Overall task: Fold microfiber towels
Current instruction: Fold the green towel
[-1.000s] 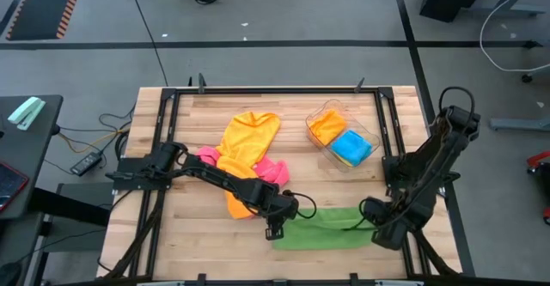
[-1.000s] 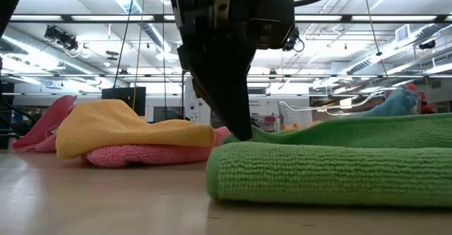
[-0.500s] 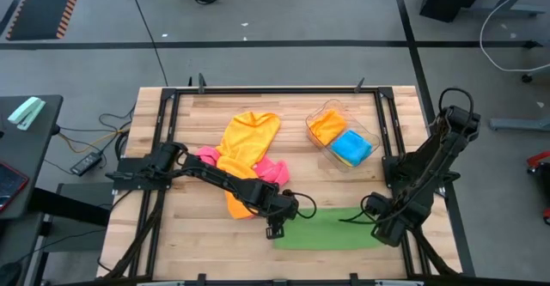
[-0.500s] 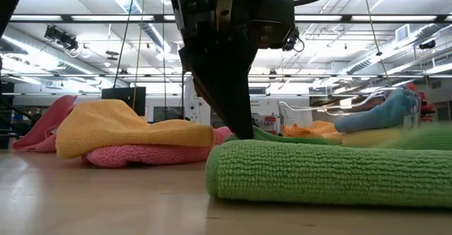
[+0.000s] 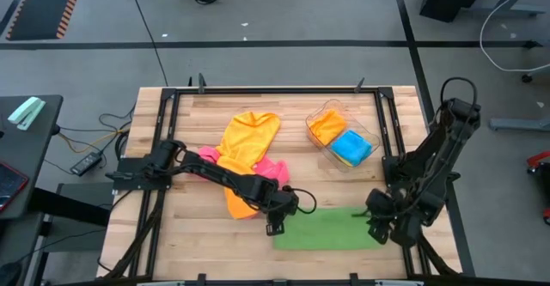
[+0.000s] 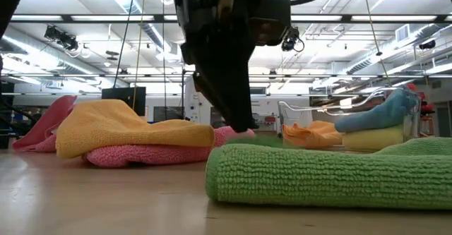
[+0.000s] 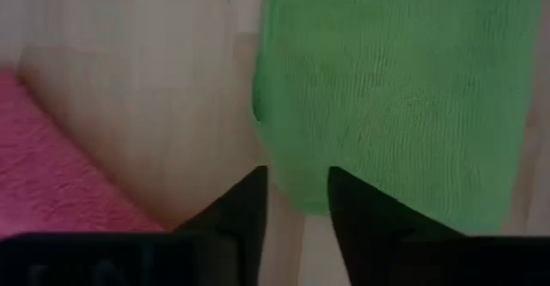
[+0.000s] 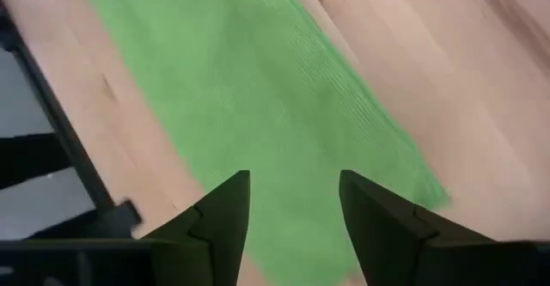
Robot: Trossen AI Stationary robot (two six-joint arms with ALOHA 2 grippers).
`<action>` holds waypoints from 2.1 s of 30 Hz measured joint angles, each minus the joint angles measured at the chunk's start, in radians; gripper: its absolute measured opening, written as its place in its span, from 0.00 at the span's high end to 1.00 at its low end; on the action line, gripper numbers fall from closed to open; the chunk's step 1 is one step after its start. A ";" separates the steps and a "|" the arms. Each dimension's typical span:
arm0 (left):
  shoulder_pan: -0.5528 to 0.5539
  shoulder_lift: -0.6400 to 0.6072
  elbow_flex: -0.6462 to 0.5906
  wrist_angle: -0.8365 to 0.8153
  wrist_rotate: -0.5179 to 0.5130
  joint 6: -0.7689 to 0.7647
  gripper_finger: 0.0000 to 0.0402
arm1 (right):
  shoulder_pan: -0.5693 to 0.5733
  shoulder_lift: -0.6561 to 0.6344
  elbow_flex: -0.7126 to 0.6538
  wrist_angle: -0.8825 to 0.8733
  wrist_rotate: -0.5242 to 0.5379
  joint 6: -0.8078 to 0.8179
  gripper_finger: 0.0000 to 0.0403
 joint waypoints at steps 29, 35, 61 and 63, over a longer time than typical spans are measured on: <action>-0.113 0.086 -0.003 0.166 0.095 -0.034 0.69 | -0.083 0.212 -0.235 0.293 0.014 0.031 0.55; -0.165 0.086 -0.003 0.236 0.084 -0.182 0.71 | -0.222 0.209 -0.279 0.398 0.051 -0.371 0.55; -0.144 0.060 0.073 0.014 0.059 0.145 0.68 | -0.483 0.162 -0.069 0.519 0.027 -0.914 0.55; -0.150 0.053 0.073 -0.012 0.060 0.267 0.64 | -0.432 0.162 -0.069 0.532 0.063 -0.843 0.55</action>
